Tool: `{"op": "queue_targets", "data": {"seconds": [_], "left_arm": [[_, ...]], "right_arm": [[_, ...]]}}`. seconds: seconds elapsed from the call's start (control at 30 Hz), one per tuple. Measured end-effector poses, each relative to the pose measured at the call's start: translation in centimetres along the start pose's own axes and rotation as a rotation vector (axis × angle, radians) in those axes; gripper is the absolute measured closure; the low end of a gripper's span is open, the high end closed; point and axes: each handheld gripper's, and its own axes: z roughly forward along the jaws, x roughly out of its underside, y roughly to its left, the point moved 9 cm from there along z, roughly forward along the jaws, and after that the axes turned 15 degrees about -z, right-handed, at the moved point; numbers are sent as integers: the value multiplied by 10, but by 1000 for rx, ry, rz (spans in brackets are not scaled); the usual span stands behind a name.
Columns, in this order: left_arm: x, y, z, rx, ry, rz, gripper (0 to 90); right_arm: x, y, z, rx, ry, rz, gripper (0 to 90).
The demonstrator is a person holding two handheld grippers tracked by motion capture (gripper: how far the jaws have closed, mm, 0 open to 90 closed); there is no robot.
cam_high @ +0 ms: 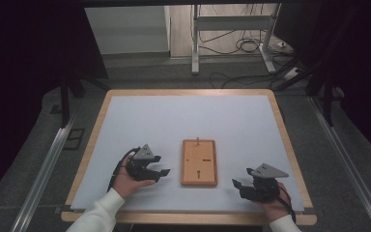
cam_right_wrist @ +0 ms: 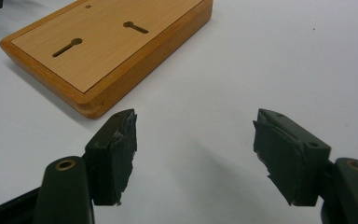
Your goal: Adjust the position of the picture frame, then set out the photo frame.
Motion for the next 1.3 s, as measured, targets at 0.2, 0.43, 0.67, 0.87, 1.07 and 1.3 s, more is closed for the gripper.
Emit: {"op": "queue_targets", "data": {"seconds": [0.2,0.43,0.67,0.87,1.07,1.3], "left_arm": [[-5,-4,4,4,-3,7,325],[-18,-8,7,15,-22,33,309],[-45,-17,16,32,-38,41,301],[-62,-20,23,54,-36,37,296],[-76,-20,31,62,-17,48,291],[-86,-22,44,46,-12,59,321]], "right_arm": [[1,-1,0,3,2,6,307],[0,1,0,-7,-4,4,305],[2,4,-7,-3,-11,7,302],[0,5,-8,5,-14,3,301],[0,4,-9,9,-16,6,301],[-1,6,-8,6,-16,-4,301]]}}
